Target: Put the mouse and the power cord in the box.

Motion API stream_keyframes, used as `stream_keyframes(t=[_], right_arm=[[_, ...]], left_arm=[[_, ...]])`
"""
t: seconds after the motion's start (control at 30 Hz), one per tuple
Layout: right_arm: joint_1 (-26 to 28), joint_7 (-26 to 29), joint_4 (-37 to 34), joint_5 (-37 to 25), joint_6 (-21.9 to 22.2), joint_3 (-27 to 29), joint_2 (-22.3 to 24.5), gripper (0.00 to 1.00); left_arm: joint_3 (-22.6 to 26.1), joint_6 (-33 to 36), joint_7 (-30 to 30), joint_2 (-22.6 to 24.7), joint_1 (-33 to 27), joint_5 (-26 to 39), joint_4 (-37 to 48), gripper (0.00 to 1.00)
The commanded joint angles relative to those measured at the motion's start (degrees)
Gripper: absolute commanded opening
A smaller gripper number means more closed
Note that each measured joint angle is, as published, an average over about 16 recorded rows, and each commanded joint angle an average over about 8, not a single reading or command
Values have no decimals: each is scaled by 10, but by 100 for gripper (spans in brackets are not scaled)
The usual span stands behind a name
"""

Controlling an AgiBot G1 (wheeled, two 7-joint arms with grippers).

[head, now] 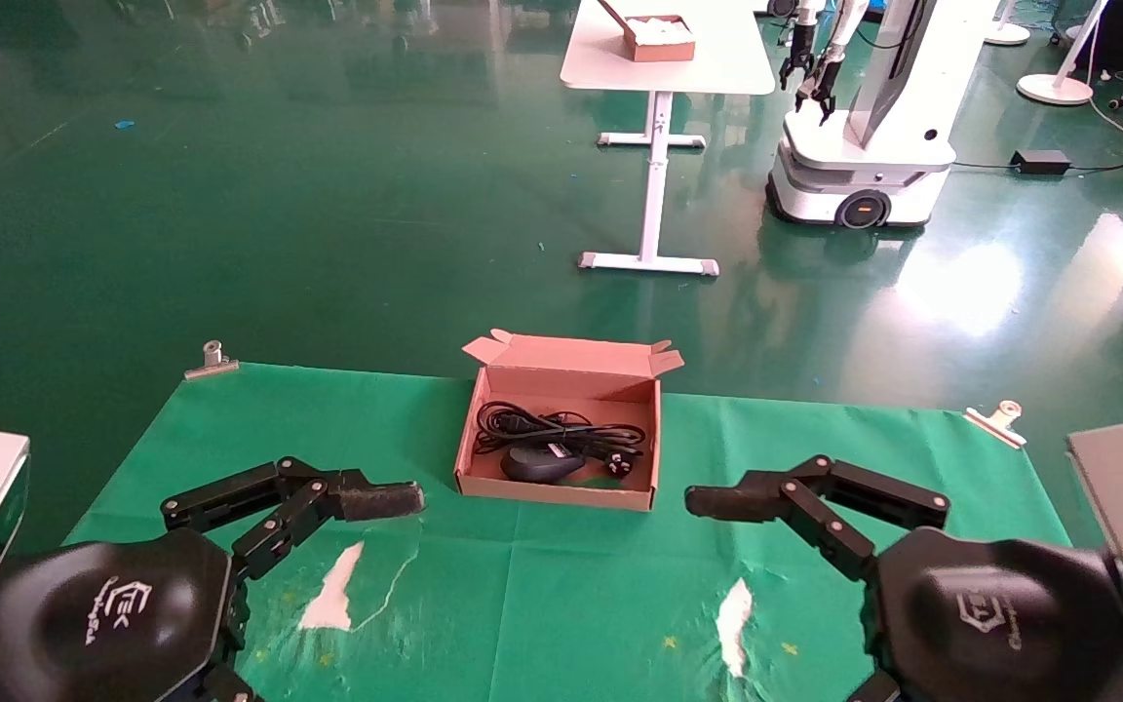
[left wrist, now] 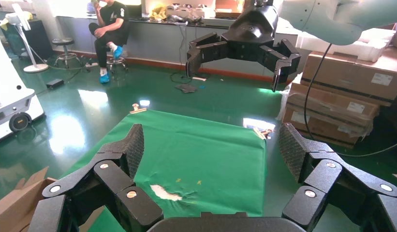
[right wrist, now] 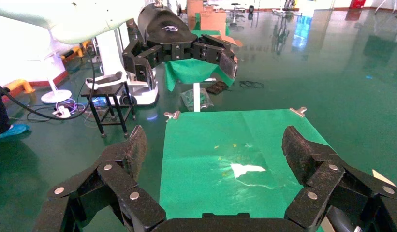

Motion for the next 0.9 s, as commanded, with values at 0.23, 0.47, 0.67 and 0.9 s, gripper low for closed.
stream_keyframes(t=[0.23, 0.47, 0.67, 0.9], right_arm=[[1, 0, -1, -1, 0, 0, 0, 100], [1, -1, -2, -1, 0, 0, -1, 100], [1, -1, -2, -1, 0, 0, -1, 100], [2, -1, -2, -1, 0, 0, -1, 100]], left_arm=[[0, 0, 0, 0, 0, 1, 0, 100], [1, -1, 0, 1, -1, 1, 1, 100], [1, -1, 0, 1, -1, 1, 1, 100], [1, -1, 0, 1, -1, 1, 1, 100]])
